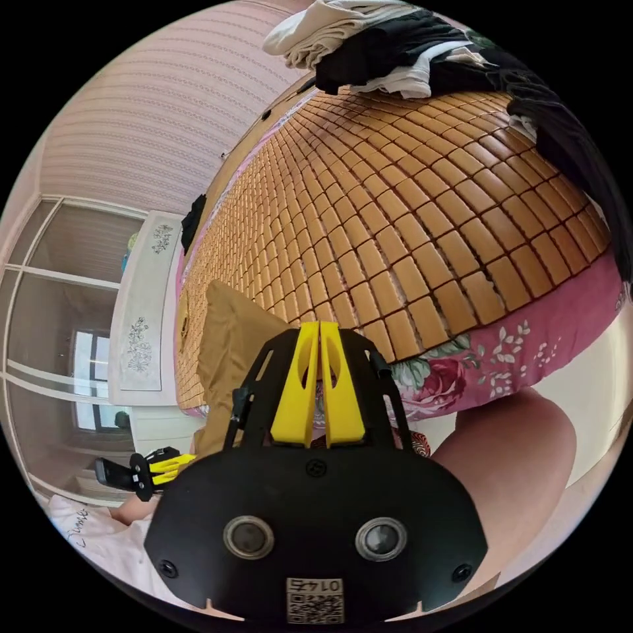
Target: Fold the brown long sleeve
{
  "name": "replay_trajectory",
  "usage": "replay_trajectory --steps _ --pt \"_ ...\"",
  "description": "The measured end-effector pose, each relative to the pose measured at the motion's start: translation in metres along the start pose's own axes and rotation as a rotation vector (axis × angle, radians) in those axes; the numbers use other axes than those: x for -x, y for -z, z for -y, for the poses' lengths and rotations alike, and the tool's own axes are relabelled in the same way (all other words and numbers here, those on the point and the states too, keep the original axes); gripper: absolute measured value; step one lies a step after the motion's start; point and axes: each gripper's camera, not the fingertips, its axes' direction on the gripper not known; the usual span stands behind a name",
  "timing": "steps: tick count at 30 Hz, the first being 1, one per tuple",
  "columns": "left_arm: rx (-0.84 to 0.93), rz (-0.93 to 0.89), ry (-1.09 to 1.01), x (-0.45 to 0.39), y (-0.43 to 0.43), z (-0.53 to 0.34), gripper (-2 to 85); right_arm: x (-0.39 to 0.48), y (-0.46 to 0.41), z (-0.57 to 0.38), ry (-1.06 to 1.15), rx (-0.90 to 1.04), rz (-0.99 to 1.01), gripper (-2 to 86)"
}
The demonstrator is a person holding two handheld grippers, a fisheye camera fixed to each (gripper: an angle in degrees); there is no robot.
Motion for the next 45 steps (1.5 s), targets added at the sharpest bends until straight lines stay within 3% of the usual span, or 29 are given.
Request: replay_trajectory --steps 7,13,16,20,27,31,37,45 --pt "-0.091 0.013 0.016 -0.004 0.026 -0.015 -0.8 -0.016 0.069 0.002 0.012 -0.129 -0.015 1.2" --pt "-0.067 -0.007 0.039 0.003 0.025 -0.031 -0.8 0.017 0.018 0.01 0.147 0.131 -0.056 10.3" --pt "-0.066 -0.002 0.041 0.006 0.029 -0.036 -0.8 0.034 -0.015 0.016 0.148 0.228 -0.182 8.4" --pt "-0.069 -0.001 0.058 0.014 0.036 -0.043 -0.8 0.046 -0.031 0.021 0.124 0.267 -0.12 2.8" --pt "-0.137 -0.053 0.044 0.023 0.053 -0.047 -0.9 0.047 0.021 0.036 0.113 0.122 0.003 1.0" --pt "-0.254 -0.12 0.027 0.028 0.065 -0.033 -0.9 0.063 0.072 0.052 0.159 0.054 -0.043 0.8" --pt "-0.384 -0.139 0.216 0.057 0.09 -0.037 -1.0 0.131 0.107 0.092 0.299 0.043 -0.039 0.8" --pt "-0.288 -0.079 0.626 0.125 0.086 -0.091 -0.9 0.275 -0.039 0.155 0.56 0.35 -0.126 1.0"
